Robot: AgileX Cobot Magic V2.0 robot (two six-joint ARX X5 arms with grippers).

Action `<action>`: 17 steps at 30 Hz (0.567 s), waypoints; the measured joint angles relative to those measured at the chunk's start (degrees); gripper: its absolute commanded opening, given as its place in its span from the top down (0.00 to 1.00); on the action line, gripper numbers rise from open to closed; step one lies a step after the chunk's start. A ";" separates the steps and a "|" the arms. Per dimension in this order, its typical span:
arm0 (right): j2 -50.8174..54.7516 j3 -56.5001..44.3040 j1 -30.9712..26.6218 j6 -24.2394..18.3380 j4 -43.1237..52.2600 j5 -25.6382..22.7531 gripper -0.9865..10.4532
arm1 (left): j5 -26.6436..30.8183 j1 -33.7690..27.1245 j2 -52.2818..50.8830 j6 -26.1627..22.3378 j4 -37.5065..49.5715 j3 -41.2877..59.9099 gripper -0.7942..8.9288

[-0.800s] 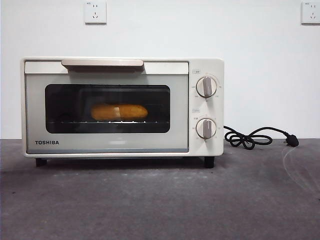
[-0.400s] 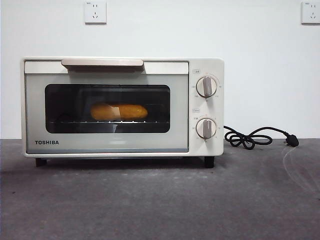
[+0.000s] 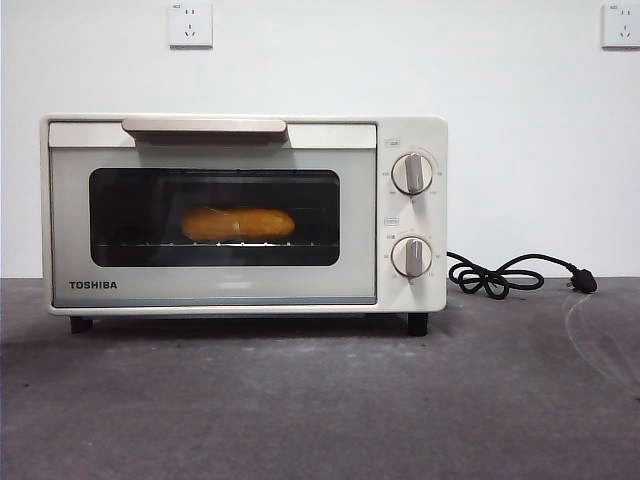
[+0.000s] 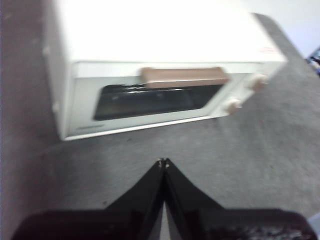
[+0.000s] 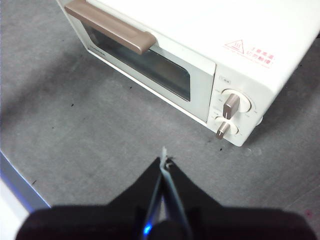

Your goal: Take the corn from the table,put the corn in the oven

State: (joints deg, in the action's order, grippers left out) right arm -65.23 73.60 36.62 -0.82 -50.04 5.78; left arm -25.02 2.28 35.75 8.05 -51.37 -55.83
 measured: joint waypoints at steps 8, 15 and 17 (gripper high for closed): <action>-0.02 0.00 0.00 -0.02 0.00 -0.04 0.91 | 2.05 4.74 -9.86 -1.16 1.86 -0.15 0.92; -0.02 0.00 -0.02 -0.02 0.00 -0.24 0.91 | 12.11 4.92 -17.03 -2.47 14.03 1.36 0.92; -0.02 0.00 0.00 -0.02 0.00 -0.22 0.91 | 13.77 4.92 -18.78 -2.51 17.20 3.30 0.92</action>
State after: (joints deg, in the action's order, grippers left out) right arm -65.25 73.60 36.62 -0.84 -50.04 5.56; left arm -11.25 7.20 16.97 5.54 -34.17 -52.53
